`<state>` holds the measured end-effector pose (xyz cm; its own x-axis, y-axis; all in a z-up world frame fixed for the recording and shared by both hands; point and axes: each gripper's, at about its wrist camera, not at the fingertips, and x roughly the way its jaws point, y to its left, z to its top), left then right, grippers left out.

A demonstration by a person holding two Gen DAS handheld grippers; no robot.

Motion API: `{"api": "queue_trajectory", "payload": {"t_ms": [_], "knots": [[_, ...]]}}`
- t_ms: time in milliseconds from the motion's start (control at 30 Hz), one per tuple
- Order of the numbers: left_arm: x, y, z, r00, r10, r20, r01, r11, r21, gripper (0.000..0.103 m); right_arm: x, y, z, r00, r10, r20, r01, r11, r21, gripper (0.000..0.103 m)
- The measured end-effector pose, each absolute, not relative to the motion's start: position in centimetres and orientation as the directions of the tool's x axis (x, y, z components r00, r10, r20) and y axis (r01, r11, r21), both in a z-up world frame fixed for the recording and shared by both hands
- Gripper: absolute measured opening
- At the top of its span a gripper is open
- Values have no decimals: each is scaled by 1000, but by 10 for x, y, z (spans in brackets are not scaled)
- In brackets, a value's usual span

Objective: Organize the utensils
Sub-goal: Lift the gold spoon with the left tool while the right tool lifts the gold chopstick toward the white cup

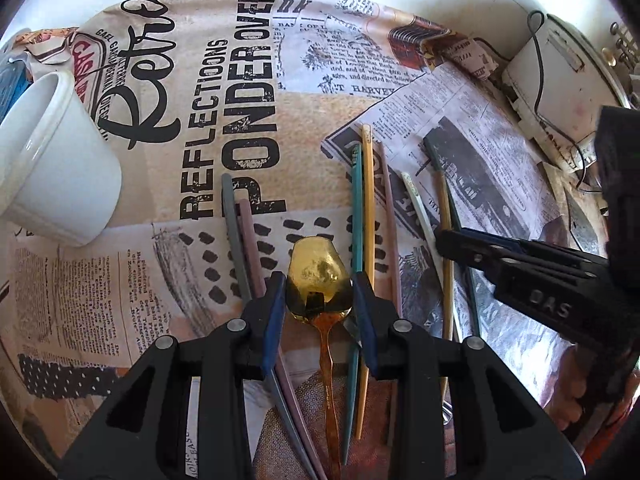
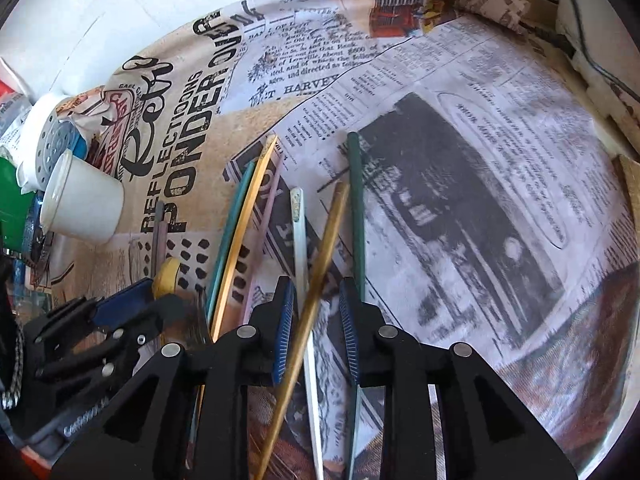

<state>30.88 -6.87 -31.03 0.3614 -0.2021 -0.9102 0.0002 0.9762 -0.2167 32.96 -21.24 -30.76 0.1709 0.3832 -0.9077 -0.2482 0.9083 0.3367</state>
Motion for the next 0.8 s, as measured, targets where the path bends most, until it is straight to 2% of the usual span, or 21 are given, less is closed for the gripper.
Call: {"api": "queue_trajectory", "payload": {"t_ms": [100, 167, 267, 800], "knots": [[309, -69, -308, 372, -208, -904, 3, 975, -223, 33, 332, -208, -310, 176, 383, -907, -251, 908, 335, 21], [310, -69, -306, 374, -216, -902, 1, 973, -232, 33, 332, -208, -311, 183, 370, -911, -249, 914, 321, 10], [308, -66, -304, 375, -233, -897, -1, 968, -251, 33, 333, -210, -313, 175, 393, -903, -226, 909, 351, 9], [289, -72, -266, 436, -280, -855, 83, 959, -271, 33, 304, -227, -265, 341, 354, -871, -221, 931, 292, 7]]}}
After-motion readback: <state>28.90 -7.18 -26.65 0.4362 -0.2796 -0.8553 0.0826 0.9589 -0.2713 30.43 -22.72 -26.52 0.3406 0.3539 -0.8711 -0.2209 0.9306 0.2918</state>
